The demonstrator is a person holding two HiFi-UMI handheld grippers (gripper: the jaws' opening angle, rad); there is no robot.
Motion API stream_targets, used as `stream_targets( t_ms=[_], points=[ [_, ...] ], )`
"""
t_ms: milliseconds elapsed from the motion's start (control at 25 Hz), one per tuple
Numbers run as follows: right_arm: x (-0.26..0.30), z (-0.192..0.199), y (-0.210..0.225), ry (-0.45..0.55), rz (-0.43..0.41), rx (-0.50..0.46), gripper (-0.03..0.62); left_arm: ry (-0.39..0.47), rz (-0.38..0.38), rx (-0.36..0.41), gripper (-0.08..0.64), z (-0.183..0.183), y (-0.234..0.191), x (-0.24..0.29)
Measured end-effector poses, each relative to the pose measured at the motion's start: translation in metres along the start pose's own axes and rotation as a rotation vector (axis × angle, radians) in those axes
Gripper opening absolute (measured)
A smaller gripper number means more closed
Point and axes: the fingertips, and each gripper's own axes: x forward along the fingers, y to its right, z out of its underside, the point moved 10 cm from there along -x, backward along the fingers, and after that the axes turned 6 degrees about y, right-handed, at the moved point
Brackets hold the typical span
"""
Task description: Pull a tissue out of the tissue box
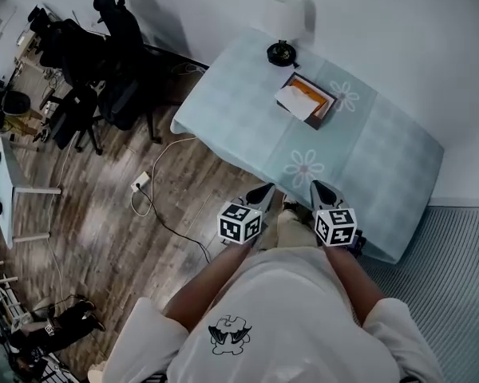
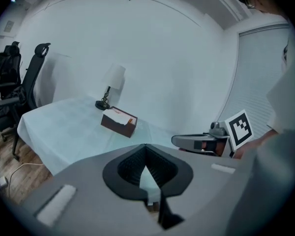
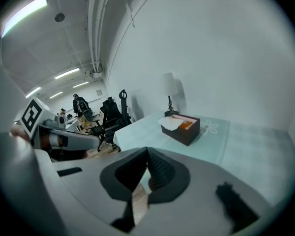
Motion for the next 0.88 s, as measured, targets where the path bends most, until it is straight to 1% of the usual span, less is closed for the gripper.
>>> stream_targets(
  t_ms=[80, 160, 240, 320, 440, 560, 720, 880],
  points=[
    [0.024, -0.024, 0.022, -0.004, -0.027, -0.031, 0.012, 0.013, -0.004, 0.013, 0.005, -0.028, -0.006, 0.029],
    [0.045, -0.044, 0.039, -0.016, -0.067, -0.091, 0.012, 0.026, -0.009, 0.022, 0.004, -0.051, -0.013, 0.054],
    [0.063, -0.061, 0.052, -0.026, -0.096, -0.146, 0.012, 0.033, -0.010, 0.022, 0.005, -0.071, -0.020, 0.075],
    [0.076, -0.071, 0.060, -0.036, -0.107, -0.172, 0.012, 0.033, 0.000, 0.013, 0.005, -0.085, -0.027, 0.091],
    [0.089, -0.072, 0.066, -0.050, -0.088, -0.181, 0.012, 0.016, 0.024, 0.017, 0.005, -0.094, -0.039, 0.109],
    [0.100, -0.074, 0.071, -0.061, -0.039, -0.160, 0.012, -0.005, 0.051, 0.007, 0.005, -0.101, -0.050, 0.121],
    [0.112, -0.085, 0.071, -0.061, 0.008, -0.138, 0.012, -0.041, 0.090, 0.023, 0.005, -0.109, -0.060, 0.126],
    [0.136, -0.089, 0.079, -0.084, -0.003, -0.145, 0.012, -0.056, 0.069, 0.003, 0.005, -0.108, -0.078, 0.141]
  ],
)
